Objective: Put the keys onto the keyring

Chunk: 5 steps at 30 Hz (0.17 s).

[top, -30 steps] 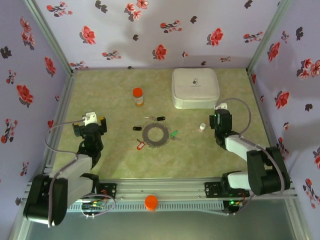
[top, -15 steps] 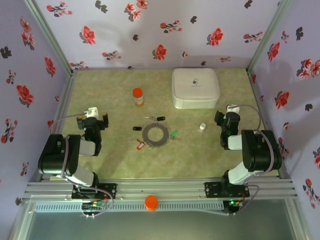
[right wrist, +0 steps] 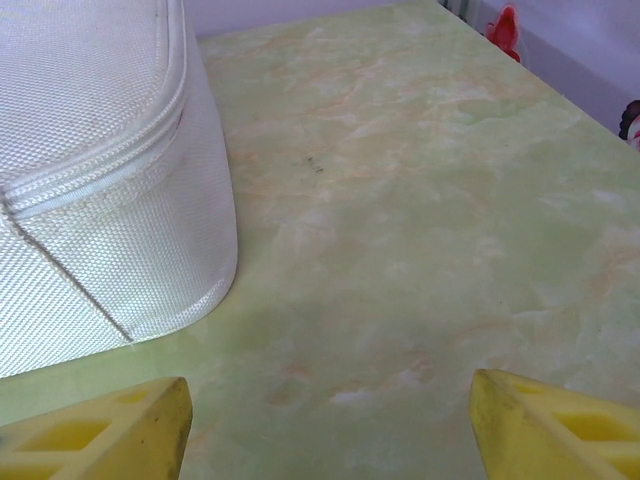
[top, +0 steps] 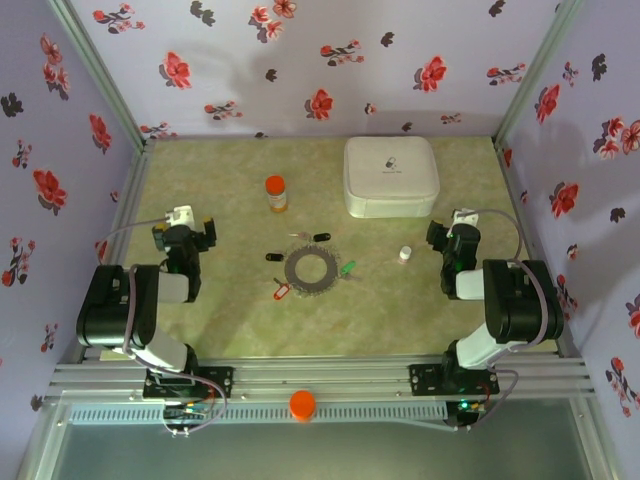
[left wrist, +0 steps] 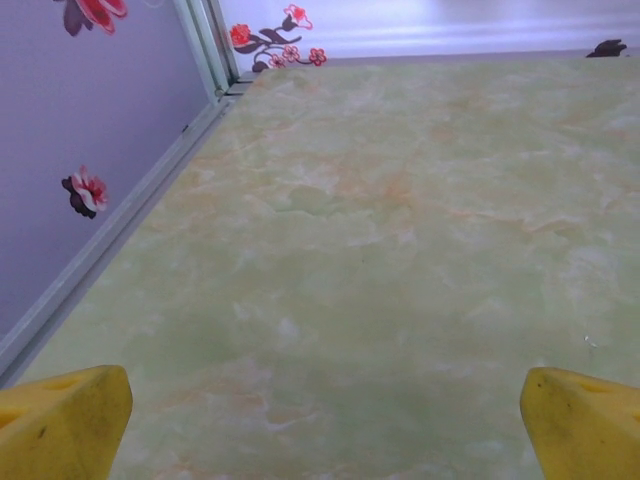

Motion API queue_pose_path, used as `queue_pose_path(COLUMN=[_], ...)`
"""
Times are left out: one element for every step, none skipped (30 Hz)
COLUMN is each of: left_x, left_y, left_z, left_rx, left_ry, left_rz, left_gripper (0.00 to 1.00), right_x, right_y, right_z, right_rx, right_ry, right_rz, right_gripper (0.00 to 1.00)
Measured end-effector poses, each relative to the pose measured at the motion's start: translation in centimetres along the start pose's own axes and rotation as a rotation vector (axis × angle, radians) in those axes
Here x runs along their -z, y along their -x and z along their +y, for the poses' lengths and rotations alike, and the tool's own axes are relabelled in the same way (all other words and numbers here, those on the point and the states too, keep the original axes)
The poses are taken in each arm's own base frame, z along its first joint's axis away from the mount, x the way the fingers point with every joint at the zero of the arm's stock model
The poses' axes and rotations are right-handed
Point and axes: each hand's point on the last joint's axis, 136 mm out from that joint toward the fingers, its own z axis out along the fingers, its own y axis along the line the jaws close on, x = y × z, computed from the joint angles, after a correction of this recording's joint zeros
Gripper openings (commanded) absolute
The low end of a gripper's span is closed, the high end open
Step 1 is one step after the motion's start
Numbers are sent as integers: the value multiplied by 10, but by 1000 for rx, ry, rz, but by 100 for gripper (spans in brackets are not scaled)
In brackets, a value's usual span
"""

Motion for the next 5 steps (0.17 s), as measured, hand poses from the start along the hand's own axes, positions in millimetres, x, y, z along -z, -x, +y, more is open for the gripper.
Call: queue_pose_path(left_x=[-1, -1, -1, -1, -1], left_y=[0, -1, -2, -2, -3], left_z=[1, 1, 0, 0, -1], left_rx=[1, 2, 3, 3, 3], left_ry=[-2, -3, -7, -9, -14], left_rz=[3, 5, 8, 11, 12], left_gripper=[100, 100, 100, 100, 100], right_x=[0, 0, 0, 0, 0], right_y=[0, 0, 0, 0, 0], right_z=[0, 0, 0, 0, 0], right_rx=[0, 0, -1, -3, -6], right_ry=[0, 0, 0, 1, 3], right_rz=[0, 0, 0, 0, 0], right_gripper=[76, 78, 84, 99, 99])
